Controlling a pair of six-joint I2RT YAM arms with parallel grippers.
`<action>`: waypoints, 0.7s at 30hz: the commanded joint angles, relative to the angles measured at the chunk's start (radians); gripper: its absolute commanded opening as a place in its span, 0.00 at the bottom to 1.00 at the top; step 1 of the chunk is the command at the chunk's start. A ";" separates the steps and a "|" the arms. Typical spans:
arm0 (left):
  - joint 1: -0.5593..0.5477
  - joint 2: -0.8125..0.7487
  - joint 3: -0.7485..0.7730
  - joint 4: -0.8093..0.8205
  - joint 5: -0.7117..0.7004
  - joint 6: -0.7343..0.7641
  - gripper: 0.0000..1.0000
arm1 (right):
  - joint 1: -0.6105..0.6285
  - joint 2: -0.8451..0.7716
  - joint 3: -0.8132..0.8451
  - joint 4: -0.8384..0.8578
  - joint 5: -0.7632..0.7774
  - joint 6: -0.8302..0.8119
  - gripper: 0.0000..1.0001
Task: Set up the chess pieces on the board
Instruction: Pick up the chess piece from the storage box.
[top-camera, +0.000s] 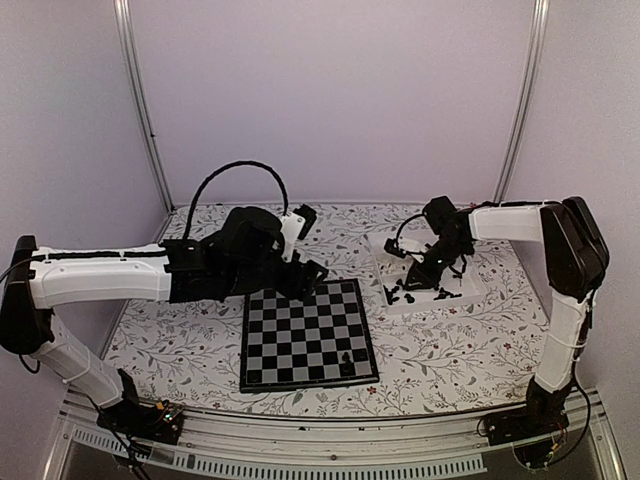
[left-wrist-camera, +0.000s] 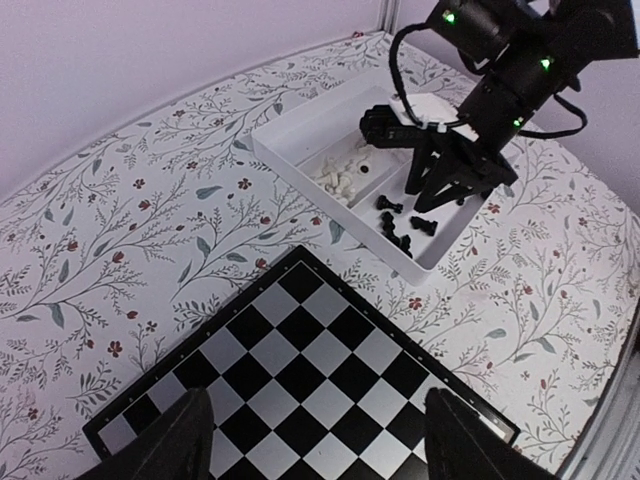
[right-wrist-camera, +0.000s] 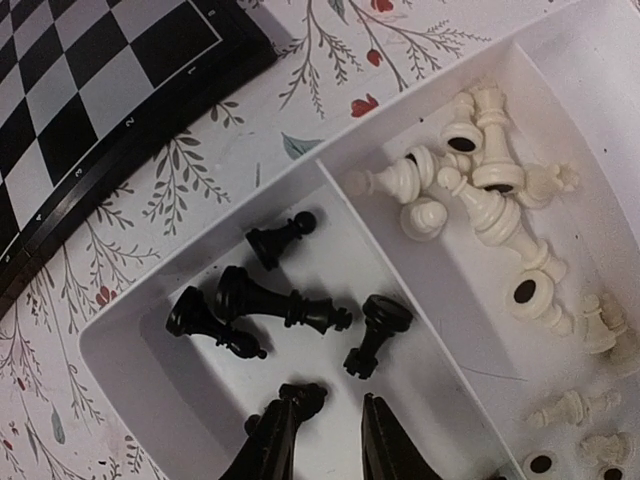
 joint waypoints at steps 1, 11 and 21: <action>0.000 0.000 0.017 0.002 0.042 -0.005 0.74 | 0.019 0.055 0.038 0.038 0.018 0.029 0.26; -0.010 0.014 0.016 0.004 0.042 -0.019 0.74 | 0.024 0.117 0.048 0.074 0.056 0.083 0.26; -0.024 0.016 0.007 0.010 0.047 -0.033 0.74 | 0.024 0.143 0.058 0.090 0.065 0.209 0.36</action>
